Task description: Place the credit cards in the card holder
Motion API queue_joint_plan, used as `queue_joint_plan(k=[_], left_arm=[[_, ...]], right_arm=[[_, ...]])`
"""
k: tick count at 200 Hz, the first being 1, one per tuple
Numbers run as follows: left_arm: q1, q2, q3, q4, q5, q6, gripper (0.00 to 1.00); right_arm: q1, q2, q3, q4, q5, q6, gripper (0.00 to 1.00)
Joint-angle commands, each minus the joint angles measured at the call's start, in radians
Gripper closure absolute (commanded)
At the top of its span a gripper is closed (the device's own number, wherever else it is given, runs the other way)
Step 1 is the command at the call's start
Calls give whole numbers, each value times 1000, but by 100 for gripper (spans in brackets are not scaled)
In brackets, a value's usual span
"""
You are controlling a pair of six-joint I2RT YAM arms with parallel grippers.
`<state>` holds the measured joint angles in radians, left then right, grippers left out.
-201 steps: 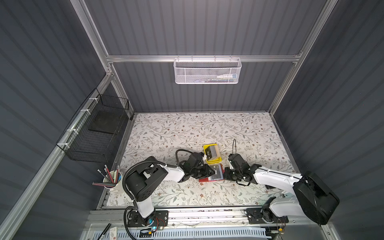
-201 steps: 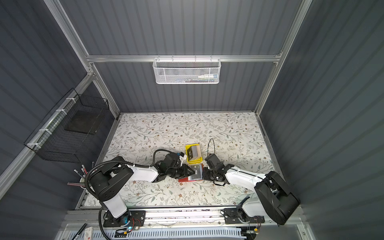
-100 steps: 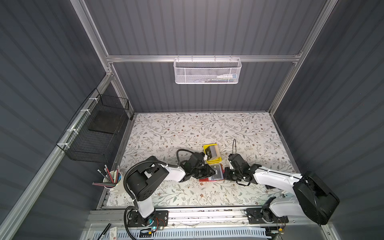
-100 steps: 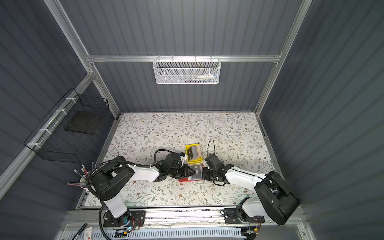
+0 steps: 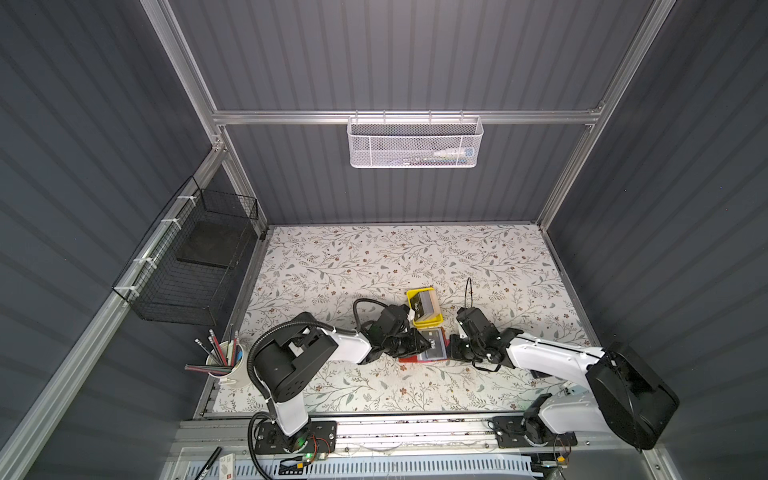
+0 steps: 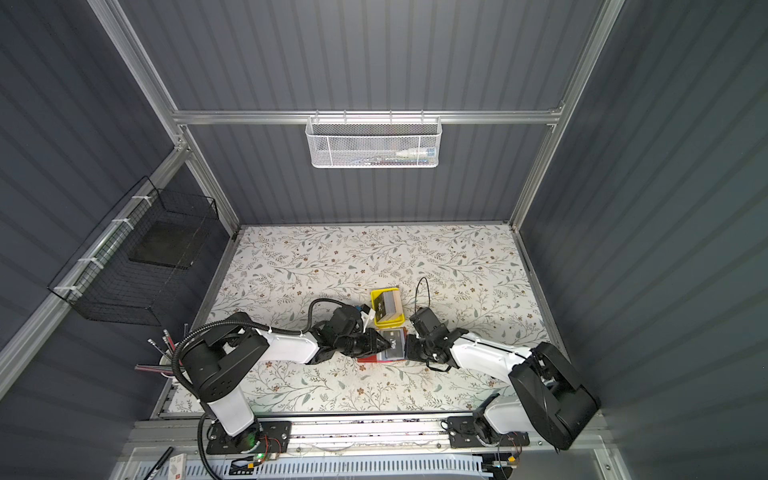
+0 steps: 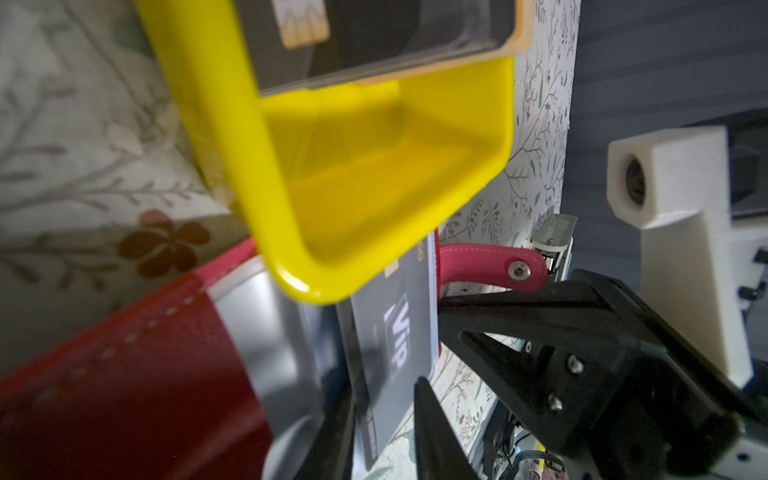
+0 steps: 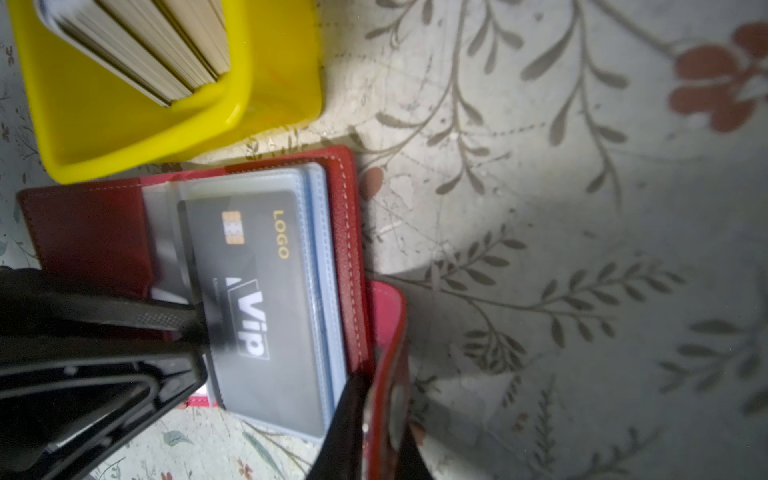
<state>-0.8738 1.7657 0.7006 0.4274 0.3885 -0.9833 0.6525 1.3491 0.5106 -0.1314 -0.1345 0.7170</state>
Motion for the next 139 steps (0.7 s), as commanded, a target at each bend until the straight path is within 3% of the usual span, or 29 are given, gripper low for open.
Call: queue_joint_plan(k=[1,139], left_arm=[[-14,-4,-12,-36,-14,6,74],[-14,-75,-64,-54,-51,37,72]], right_arm=[[2,-6,3,-27,4,-6,89],[2,-81,-1,-46,25,5,84]])
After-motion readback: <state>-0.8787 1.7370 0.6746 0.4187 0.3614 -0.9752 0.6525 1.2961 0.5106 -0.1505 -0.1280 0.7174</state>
